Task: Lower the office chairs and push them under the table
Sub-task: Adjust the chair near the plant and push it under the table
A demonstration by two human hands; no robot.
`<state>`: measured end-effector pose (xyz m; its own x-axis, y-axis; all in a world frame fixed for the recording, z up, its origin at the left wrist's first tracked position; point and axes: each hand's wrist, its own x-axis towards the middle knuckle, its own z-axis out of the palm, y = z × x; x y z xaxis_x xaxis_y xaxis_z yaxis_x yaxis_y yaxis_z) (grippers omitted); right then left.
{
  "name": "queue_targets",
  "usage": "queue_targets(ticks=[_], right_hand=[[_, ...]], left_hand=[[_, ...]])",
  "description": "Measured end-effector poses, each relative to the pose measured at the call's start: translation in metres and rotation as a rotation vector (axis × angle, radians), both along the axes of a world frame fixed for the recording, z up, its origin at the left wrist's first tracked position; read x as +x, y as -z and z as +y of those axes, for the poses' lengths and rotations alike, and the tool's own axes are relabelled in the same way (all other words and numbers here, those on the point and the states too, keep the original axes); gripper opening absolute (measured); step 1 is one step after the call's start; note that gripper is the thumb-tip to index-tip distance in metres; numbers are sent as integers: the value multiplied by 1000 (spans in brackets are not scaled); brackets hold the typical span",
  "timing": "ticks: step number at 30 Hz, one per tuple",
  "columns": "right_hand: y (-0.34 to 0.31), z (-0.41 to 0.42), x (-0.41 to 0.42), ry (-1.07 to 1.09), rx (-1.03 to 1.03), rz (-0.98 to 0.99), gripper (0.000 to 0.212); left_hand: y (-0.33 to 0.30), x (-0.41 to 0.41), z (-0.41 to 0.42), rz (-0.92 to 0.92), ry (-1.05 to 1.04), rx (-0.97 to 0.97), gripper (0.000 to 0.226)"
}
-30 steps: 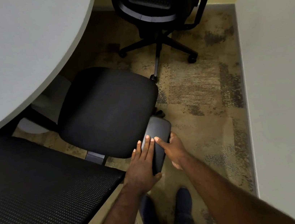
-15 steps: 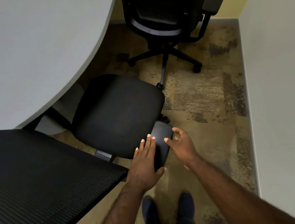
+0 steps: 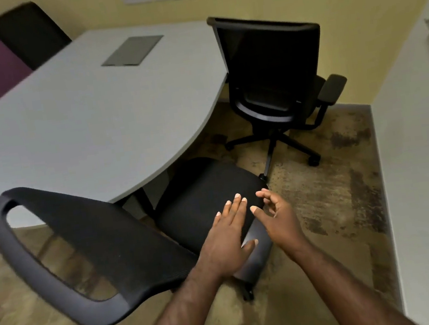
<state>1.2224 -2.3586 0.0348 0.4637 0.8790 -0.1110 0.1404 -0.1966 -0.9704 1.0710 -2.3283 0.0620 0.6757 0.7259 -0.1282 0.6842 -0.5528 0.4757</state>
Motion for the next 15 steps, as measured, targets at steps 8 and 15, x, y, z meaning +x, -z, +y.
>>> queue_targets(ticks=[8, 15], right_hand=[[-78, 0, -50, 7, 139, -101, 34], [-128, 2, -141, -133, 250, -244, 37]], left_hand=[[-97, -44, 26, -95, 17, 49, 80], [-154, -149, 54, -153, -78, 143, 55]])
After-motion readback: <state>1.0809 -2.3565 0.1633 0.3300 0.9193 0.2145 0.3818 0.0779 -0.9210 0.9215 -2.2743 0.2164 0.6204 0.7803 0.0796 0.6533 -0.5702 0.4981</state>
